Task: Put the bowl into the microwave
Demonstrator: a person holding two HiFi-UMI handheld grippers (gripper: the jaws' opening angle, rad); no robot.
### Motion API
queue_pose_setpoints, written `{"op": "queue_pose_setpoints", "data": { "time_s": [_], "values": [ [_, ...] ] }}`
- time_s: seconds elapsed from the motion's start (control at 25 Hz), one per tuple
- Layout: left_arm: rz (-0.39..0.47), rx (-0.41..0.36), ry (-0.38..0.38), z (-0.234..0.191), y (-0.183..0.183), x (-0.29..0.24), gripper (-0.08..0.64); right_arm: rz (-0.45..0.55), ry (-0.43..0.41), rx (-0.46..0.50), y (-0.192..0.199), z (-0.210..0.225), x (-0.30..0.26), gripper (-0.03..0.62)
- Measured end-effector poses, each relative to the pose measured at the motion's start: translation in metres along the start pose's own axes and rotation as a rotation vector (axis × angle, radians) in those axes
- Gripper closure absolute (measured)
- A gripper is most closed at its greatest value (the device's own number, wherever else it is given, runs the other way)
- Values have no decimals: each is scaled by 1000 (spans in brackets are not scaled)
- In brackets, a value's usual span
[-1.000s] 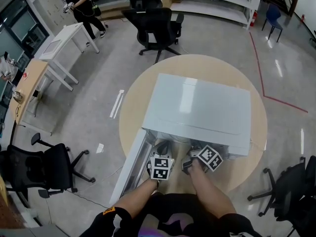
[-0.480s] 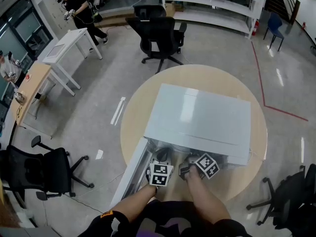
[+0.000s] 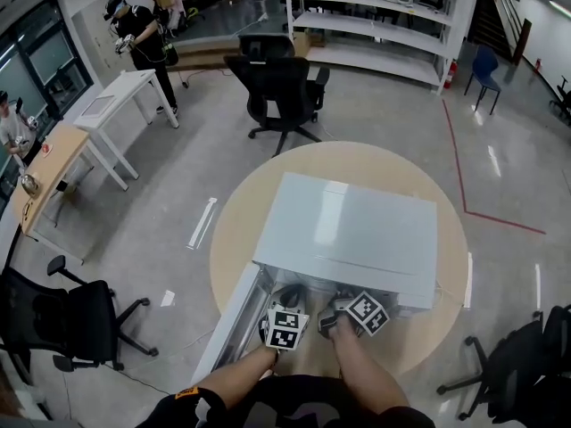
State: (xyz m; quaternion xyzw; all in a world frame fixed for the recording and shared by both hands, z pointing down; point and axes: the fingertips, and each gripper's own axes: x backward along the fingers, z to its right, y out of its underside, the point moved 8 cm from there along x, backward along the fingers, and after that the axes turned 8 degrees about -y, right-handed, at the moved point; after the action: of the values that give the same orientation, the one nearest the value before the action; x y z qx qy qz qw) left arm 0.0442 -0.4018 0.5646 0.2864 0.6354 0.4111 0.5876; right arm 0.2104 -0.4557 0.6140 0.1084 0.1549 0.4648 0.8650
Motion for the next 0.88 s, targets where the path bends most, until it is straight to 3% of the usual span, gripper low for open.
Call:
{"op": "queue_pose_setpoints", "data": {
  "time_s": [0.28, 0.52, 0.64, 0.88],
  "values": [
    [9, 11, 26, 7, 4, 22, 512, 2, 47, 121, -4, -9, 40, 523],
    [54, 8, 49, 8, 5, 45, 512, -106, 73, 348, 17, -31, 70, 523],
    [45, -3, 75, 14, 7, 62, 512, -151, 32, 459, 31, -47, 83, 523],
    [45, -36, 176, 30, 23, 98, 512, -242, 0, 713, 66, -77, 108, 546]
  ]
}}
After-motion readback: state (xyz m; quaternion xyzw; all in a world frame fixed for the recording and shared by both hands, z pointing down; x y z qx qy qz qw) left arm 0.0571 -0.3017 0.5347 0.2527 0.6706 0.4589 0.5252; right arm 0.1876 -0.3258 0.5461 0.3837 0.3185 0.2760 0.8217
